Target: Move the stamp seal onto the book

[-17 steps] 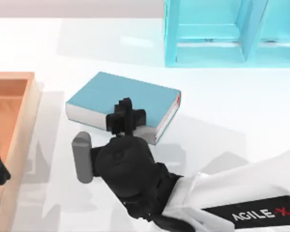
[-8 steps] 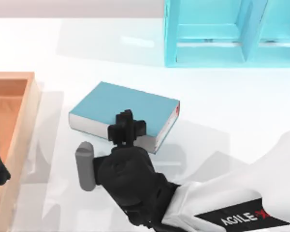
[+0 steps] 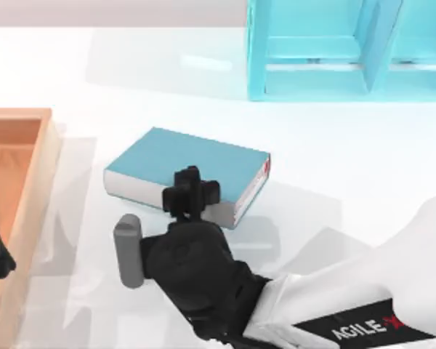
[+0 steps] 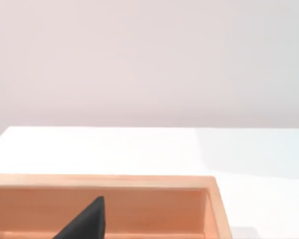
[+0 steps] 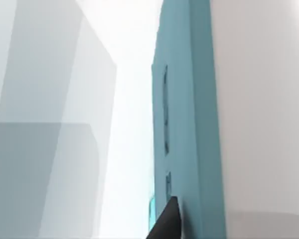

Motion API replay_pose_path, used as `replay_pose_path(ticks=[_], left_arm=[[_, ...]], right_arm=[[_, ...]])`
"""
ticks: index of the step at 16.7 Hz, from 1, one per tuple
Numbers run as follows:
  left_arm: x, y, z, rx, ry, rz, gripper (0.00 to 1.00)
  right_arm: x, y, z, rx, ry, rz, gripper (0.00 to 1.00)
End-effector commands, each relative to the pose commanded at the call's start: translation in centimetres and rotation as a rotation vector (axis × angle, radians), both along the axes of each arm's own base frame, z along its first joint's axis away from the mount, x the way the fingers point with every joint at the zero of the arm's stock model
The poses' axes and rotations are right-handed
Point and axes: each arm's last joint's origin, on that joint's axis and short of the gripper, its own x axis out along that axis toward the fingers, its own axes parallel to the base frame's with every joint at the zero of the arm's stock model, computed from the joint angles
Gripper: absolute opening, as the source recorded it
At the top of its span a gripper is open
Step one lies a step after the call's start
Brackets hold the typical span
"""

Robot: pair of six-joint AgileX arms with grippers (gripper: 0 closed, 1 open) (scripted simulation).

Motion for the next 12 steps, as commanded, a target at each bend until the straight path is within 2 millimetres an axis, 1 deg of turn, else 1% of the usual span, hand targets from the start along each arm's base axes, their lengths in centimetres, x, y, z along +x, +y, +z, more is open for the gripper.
replay_pose_path(ticks=[6, 7, 12], left_arm=[[0.0, 0.0, 0.0, 0.0, 0.0, 0.0, 1.0], [0.0, 0.0, 0.0, 0.0, 0.0, 0.0, 1.0], [0.0, 0.0, 0.0, 0.0, 0.0, 0.0, 1.0]], right_arm=[[0.0, 0.0, 0.0, 0.0, 0.0, 0.0, 0.98], [0.0, 0.0, 0.0, 0.0, 0.0, 0.0, 1.0], [0.0, 0.0, 0.0, 0.0, 0.0, 0.0, 1.0]])
